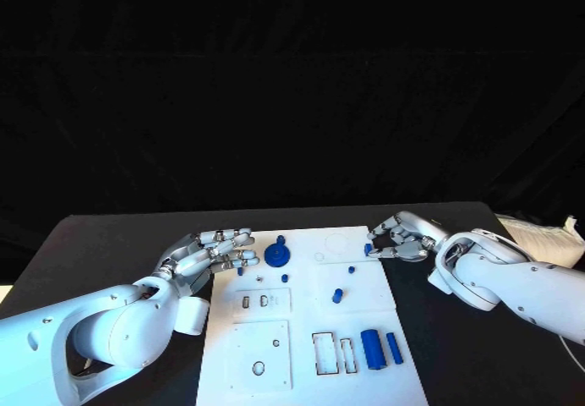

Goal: Assemble the parts on the task board

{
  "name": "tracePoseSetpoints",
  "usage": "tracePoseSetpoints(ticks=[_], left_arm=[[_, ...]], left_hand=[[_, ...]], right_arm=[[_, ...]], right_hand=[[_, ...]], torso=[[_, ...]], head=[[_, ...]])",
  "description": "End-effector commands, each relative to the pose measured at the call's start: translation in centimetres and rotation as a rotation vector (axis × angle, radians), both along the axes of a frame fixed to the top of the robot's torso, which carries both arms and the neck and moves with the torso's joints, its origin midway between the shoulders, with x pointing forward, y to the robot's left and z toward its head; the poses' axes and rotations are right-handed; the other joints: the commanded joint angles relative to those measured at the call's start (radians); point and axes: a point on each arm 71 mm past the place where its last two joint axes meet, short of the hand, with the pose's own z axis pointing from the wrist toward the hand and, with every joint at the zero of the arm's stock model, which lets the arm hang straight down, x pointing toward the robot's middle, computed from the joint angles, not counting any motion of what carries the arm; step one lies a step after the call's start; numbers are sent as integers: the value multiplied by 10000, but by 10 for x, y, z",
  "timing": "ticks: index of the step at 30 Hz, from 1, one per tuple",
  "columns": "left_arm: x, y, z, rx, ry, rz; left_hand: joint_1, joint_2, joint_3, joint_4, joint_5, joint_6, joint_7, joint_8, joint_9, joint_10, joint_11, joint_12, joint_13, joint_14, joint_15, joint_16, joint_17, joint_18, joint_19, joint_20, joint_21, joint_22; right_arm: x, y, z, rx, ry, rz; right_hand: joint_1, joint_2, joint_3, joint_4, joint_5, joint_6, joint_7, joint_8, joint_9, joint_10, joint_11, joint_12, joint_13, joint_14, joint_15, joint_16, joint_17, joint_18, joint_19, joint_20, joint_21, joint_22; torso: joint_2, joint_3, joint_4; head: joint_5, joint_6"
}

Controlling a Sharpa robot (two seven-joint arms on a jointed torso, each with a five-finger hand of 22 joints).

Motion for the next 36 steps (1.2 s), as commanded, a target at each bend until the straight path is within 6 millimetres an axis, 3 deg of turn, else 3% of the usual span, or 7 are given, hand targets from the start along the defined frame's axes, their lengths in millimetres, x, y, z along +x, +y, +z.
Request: tracePoseSetpoints(ticks=[1,18,36], left_arm=[[0,-2,1,-155,-80,-179],[0,-3,1,-153,-70,-188],[0,-3,1,-140,-42,-191]], left_hand=[[1,51,15,-68,-49,1,15,7,7,23,-19,40,-3,6,37,-26,11,91,-59,20,-36,-9],[-4,51,18,-72,-48,-3,16,4,5,18,-18,38,-5,5,38,-31,12,91,-61,21,-36,-10],[-4,51,18,-72,-48,-3,16,4,5,18,-18,38,-5,5,38,-31,12,91,-61,21,-36,-10]], right_arm=[[1,3,-2,-133,38,111],[4,5,-11,-205,284,78],[5,6,-14,-216,359,104]], right_hand=[[28,120,22,-79,-48,24,9,21,3,1055,80,35,2634,1026,54,63,2631,-68,1065,81,24,2634],[193,490,367,-301,-254,428,-95,85,45,1055,-6,35,2634,1026,-17,63,2631,-68,1065,30,24,2634],[189,548,444,-342,-273,530,-125,93,51,1055,-32,35,2634,1026,-41,63,2631,-68,1065,8,24,2634]], torso=[[-1,-8,-9],[-10,-8,-8],[-12,-10,-7]], head=[[50,-40],[65,-99],[57,-140]])
